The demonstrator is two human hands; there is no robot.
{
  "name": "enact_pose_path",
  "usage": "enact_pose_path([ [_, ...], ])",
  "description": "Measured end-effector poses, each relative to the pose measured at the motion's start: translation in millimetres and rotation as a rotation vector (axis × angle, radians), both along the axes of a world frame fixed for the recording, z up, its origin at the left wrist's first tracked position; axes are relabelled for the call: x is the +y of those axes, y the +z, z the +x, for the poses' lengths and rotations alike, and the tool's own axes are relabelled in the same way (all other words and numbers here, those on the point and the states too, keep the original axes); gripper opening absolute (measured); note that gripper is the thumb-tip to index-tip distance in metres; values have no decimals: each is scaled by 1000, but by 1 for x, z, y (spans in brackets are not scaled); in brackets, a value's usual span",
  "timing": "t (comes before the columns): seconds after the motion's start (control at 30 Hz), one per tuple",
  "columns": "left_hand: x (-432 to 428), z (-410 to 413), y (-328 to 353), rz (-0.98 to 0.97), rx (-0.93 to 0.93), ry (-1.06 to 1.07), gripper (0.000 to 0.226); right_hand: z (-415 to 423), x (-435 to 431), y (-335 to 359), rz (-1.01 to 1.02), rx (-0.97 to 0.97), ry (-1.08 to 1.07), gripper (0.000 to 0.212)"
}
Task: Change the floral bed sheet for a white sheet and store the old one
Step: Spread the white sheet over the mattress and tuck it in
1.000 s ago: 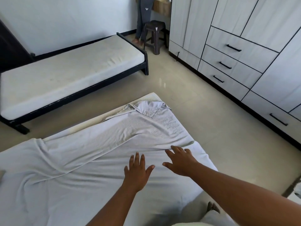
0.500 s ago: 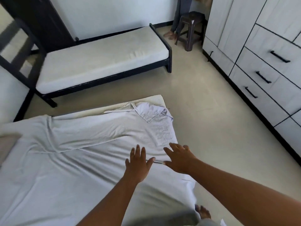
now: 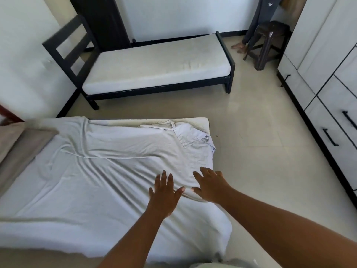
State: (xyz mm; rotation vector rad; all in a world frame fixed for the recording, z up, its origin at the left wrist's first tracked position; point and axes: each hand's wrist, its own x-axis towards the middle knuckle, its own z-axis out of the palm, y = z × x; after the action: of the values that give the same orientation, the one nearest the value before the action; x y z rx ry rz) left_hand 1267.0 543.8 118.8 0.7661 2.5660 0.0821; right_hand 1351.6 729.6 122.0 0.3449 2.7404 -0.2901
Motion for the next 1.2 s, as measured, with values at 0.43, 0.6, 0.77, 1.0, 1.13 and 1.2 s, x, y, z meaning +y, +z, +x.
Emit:
enact_pose_path([
  [0.43,67,9,-6,-9,5,222,82,-37,99,0,15,88,215,72],
  [0.6,161,5,-5,-20,9,365,83,-52,193,0,-3,91,277,79],
  [0.77,245,22,10,-7,11,430,102,-48,284,11,15,27,359,102],
  [1.0,296,23,17,13,-41,528,110,-67,330,11,-37,32,356,71],
  [1.13,302,9,12,38,-83,617,90,-86,335,11,-45,38,393,70],
  [1.2,302,-1,8,39,-107,656,82,-100,337,12,-34,35,423,71],
])
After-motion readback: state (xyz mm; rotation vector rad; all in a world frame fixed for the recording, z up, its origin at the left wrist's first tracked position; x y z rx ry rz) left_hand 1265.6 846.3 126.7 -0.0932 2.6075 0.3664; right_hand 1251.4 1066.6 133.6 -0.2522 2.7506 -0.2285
